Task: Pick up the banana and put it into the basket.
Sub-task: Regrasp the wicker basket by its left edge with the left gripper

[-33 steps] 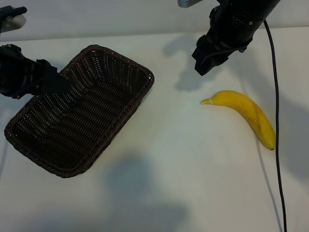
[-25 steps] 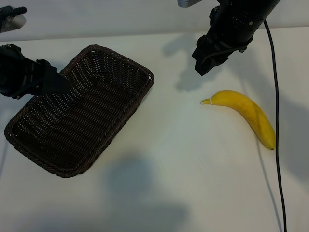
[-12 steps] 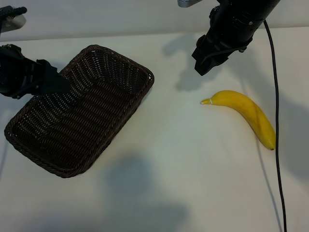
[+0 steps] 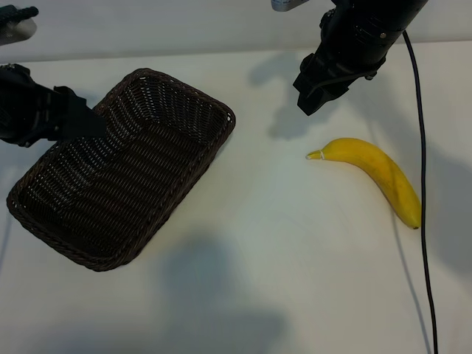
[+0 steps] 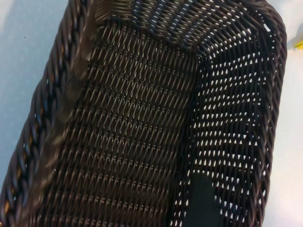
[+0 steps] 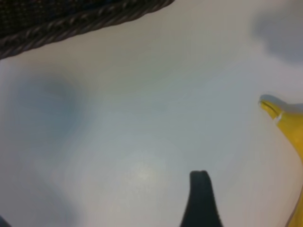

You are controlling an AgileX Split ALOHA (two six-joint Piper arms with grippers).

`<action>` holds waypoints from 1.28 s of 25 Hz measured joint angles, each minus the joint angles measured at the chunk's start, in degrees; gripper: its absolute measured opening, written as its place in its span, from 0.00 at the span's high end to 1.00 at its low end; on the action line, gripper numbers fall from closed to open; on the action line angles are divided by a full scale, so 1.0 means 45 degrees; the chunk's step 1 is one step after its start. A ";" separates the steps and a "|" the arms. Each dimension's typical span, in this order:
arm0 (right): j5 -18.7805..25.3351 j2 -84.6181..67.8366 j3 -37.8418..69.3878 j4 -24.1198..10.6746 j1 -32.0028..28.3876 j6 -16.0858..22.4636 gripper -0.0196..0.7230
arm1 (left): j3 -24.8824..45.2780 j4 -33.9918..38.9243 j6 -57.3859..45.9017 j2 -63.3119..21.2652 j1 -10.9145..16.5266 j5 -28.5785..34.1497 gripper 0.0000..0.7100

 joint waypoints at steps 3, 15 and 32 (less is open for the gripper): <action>0.0000 0.0000 0.0000 0.0000 0.0000 0.0000 0.27 | 0.0000 0.0572 -0.1029 0.0000 0.0000 0.0000 0.24; 0.0000 0.0000 0.0000 -0.0011 0.0000 0.0000 0.27 | 0.1497 0.4345 -0.7059 -0.2471 0.0000 -0.0398 0.24; 0.0000 0.0000 0.0000 -0.0011 0.0000 -0.0092 0.27 | 0.5944 0.5705 -1.1428 -0.3755 0.0000 -0.3056 0.24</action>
